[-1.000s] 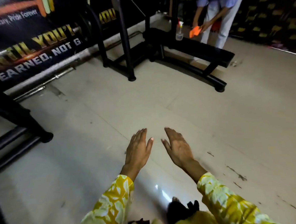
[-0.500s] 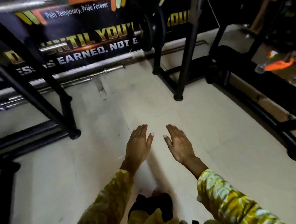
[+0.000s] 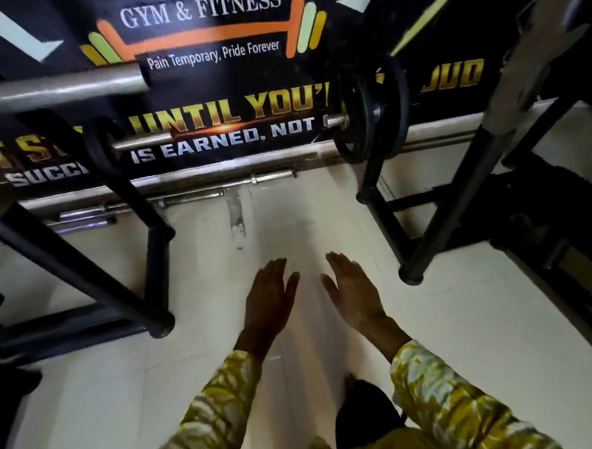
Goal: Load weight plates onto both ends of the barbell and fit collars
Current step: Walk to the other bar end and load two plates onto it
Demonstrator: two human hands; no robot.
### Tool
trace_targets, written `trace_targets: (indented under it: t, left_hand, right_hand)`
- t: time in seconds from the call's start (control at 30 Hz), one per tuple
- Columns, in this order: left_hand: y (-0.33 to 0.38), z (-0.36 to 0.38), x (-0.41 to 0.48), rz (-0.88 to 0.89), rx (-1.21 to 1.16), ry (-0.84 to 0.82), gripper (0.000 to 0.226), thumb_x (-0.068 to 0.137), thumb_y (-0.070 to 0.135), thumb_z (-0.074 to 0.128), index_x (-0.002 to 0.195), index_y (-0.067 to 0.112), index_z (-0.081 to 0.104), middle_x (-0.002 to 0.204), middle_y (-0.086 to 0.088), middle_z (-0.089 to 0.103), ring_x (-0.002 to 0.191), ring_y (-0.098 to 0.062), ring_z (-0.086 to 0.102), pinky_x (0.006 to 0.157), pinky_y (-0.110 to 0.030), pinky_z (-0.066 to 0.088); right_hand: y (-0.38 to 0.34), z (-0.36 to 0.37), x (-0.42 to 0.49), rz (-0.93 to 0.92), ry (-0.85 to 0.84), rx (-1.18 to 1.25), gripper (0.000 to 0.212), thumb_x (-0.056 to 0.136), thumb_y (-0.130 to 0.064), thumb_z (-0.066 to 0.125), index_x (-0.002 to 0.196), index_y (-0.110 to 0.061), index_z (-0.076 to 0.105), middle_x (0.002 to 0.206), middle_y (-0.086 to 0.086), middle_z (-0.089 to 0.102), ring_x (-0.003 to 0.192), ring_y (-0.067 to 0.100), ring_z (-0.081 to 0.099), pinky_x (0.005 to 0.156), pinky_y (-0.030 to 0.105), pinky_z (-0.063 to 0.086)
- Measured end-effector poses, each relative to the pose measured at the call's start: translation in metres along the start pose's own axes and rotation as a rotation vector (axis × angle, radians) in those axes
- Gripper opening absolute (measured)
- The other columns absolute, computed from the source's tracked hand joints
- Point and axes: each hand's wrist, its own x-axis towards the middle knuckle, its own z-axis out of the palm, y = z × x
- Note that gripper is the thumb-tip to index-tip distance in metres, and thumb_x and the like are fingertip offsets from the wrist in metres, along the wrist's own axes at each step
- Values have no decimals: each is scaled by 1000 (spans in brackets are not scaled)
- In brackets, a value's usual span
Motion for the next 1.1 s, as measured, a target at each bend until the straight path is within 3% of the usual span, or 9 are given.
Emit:
trace_targets:
  t: [0.13, 0.2, 0.47, 0.57, 0.63, 0.73, 0.83, 1.0, 1.1]
  left_hand:
    - [-3, 1, 101, -81, 20, 58, 53, 94, 43, 45, 132, 6, 50, 133, -14, 54, 124, -29, 49, 104, -36, 37]
    - [-8, 0, 146, -114, 12, 76, 62, 91, 50, 34, 127, 3, 54, 126, -18, 59, 117, -32, 54, 100, -38, 41]
    - [-69, -12, 330, -237, 27, 200, 64, 90, 48, 27, 127, 3, 53, 122, -18, 60, 113, -34, 55, 99, -40, 41]
    - [-105, -21, 399, -331, 6, 256, 60, 90, 47, 30, 122, 3, 56, 114, -18, 63, 104, -35, 59, 90, -39, 47]
    - [-125, -31, 435, -400, 14, 243, 61, 92, 49, 31, 126, 4, 54, 120, -17, 61, 111, -34, 56, 93, -38, 45]
    - [-153, -45, 485, -524, 42, 199, 54, 97, 45, 36, 137, 9, 42, 138, -13, 48, 127, -28, 43, 105, -36, 34]
    - [-176, -53, 523, -628, 28, 228, 51, 98, 41, 37, 140, 12, 38, 143, -10, 43, 132, -24, 37, 109, -33, 26]
    - [-221, -67, 585, -831, -4, 338, 50, 98, 42, 35, 140, 15, 38, 144, -10, 42, 133, -26, 37, 108, -36, 30]
    - [-244, -78, 621, -960, -6, 383, 50, 98, 42, 35, 141, 18, 36, 145, -9, 40, 133, -25, 36, 108, -36, 30]
  right_hand:
    - [13, -16, 112, -56, -45, -1, 56, 98, -39, 23, 146, -11, 18, 153, 9, 21, 143, 20, 17, 114, 25, 2]
    - [15, -21, 165, -74, -68, -6, 54, 99, -37, 27, 146, -11, 20, 153, 9, 24, 142, 21, 19, 115, 26, 6]
    - [-14, 2, 394, -301, -179, -49, 51, 99, -29, 35, 145, -10, 23, 151, 10, 28, 139, 24, 24, 114, 33, 18]
    - [-38, 14, 479, -347, -231, -45, 49, 98, -27, 38, 143, -8, 28, 147, 13, 33, 134, 27, 31, 111, 37, 30]
    - [-54, 22, 528, -409, -238, -42, 48, 96, -25, 45, 138, -5, 37, 141, 16, 42, 126, 32, 41, 104, 40, 39]
    - [-84, 32, 600, -464, -295, -71, 49, 97, -30, 40, 141, -9, 33, 145, 12, 37, 133, 27, 34, 111, 34, 26]
    - [-111, 46, 656, -550, -383, -73, 50, 99, -33, 33, 144, -12, 27, 150, 8, 31, 139, 21, 25, 114, 28, 14]
    - [-157, 85, 745, -787, -447, -26, 47, 98, -29, 41, 140, -8, 35, 144, 14, 40, 135, 27, 34, 111, 34, 24]
    - [-183, 97, 803, -900, -548, -80, 49, 100, -32, 33, 145, -13, 25, 151, 6, 29, 140, 19, 23, 113, 27, 16]
